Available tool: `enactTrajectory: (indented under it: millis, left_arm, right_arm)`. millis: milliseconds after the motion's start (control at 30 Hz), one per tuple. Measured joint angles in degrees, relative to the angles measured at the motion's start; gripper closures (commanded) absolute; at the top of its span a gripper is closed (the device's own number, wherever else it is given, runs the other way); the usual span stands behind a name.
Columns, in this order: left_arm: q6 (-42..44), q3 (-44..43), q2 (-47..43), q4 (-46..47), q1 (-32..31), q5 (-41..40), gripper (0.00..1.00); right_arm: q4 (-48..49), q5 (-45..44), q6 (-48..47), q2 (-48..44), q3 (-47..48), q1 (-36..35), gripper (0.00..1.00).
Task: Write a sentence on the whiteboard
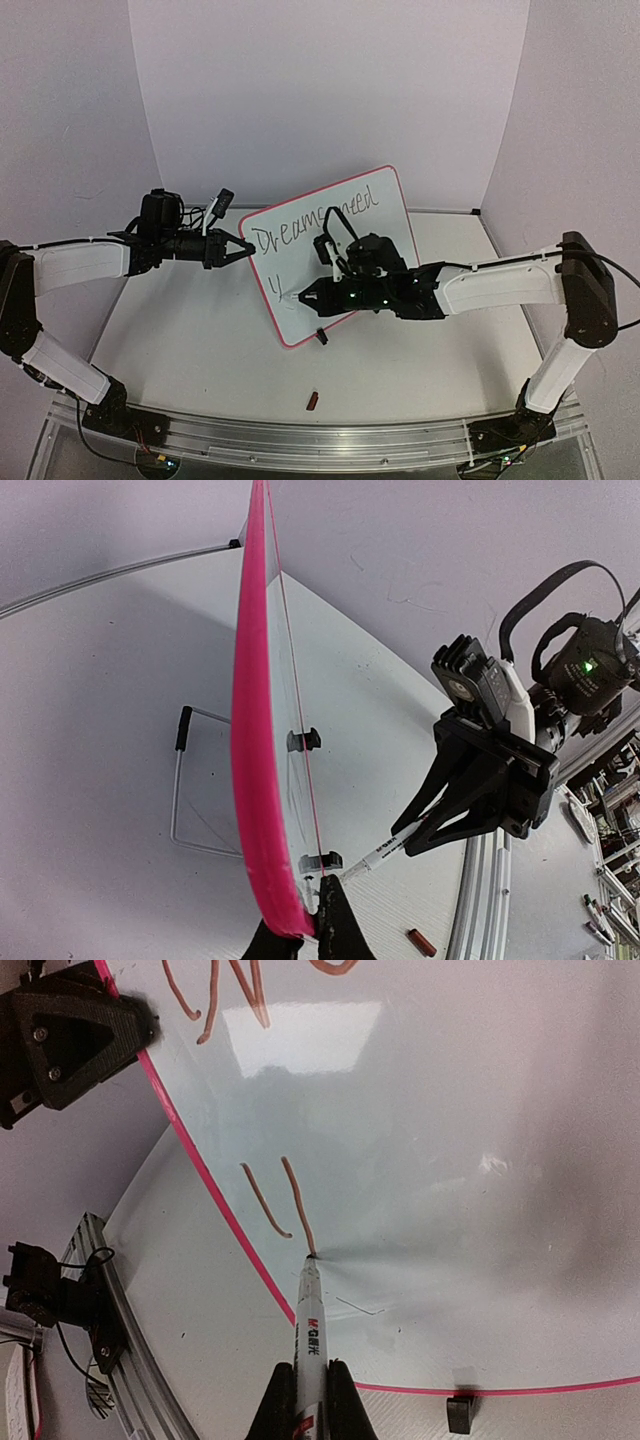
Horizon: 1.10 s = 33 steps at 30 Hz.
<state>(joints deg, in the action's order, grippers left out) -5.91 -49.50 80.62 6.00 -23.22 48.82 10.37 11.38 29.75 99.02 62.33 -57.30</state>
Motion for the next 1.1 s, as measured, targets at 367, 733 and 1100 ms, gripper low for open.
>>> enactTrajectory:
  millis: [367, 733, 1100]
  left_arm:
    - [0.0, 0.0, 0.0, 0.0, 0.0, 0.0, 1.00]
    - [0.0, 0.0, 0.0, 0.0, 0.0, 0.0, 1.00]
    - [0.0, 0.0, 0.0, 0.0, 0.0, 0.0, 1.00]
  right_arm:
    - [0.3, 2.1, 0.9, 0.3, -0.6, 0.0, 1.00]
    - [0.4, 3.0, 1.8, 1.5, -0.6, -0.7, 1.00]
    - [0.7, 3.5, 1.8, 2.3, -0.6, -1.5, 1.00]
